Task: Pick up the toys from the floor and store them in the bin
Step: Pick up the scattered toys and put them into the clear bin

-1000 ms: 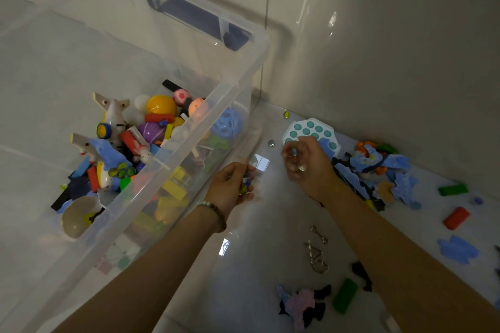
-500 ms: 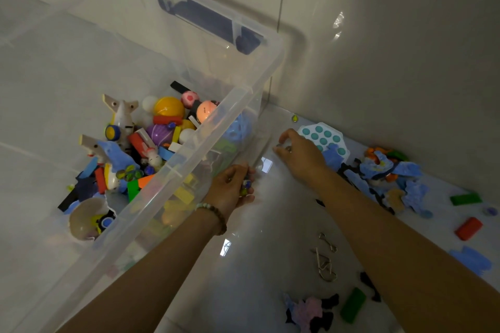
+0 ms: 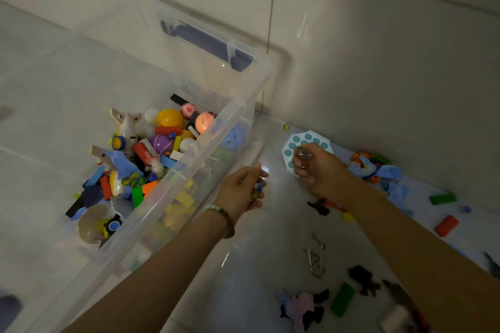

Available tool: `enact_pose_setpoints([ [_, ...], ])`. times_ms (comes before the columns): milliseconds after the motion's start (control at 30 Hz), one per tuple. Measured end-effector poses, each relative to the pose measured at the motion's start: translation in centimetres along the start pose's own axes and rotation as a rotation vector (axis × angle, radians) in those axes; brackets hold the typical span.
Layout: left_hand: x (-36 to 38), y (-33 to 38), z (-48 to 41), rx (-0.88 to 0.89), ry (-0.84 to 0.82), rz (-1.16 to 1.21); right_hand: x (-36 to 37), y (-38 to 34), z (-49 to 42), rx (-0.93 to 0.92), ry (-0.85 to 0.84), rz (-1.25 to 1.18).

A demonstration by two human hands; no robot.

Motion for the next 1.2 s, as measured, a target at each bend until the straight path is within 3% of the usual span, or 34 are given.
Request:
enact_pose_setpoints([
  [67, 1.1, 2.4, 2.2, 0.033, -0.106, -0.014, 0.1, -1.7, 2.8, 0.005, -0.017, -0.052],
  [200, 1.7, 9.4, 7.1, 0.237, -0.285, -0.045, 3.9, -6.5, 7.8, -0.091, -0.065, 0.101],
  [367, -5.1, 16.7, 10.2, 0.427, -0.136, -0.053, 14.1, -9.8, 11.0, -0.110, -0.247, 0.057],
  [567, -16.6, 14.2, 7.7, 0.224, 0.129, -0.023, 23.9, -6.9, 8.7, 0.052, -0.271, 0.165],
  [700, -20.1, 8.3, 5.5, 0.039, 0.146, 0.025, 26.4, -2.4, 5.6, 0.169, -0.191, 0.394],
  [800, -20.7, 6.4, 4.9, -0.054, 0.117, 0.093, 26.5, -0.4, 3.9, 0.257, -0.150, 0.439],
  [900, -21.0, 6.5, 4.5, -0.052, 0.101, 0.015, 25.6, 0.5, 2.7, 0.300, -0.103, 0.580],
  [1000, -21.6, 6.4, 4.2, -0.046, 0.155, -0.222, 25.2, 0.3, 2.5, 0.219, -0.087, 0.670],
  [1200, -20.6, 8.7, 4.6, 0.166, 0.275, -0.444, 24.7, -4.6, 4.3, 0.007, -0.221, 0.587],
])
Point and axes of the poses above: each hand's wrist, its own z-axis away from the middle knuckle, its own x-axis out of the palm, y = z × x, the point moved 5 cm from there along -z, towards the middle knuckle, and after that the axes turned 6 degrees about -z, right-handed, at the moved point
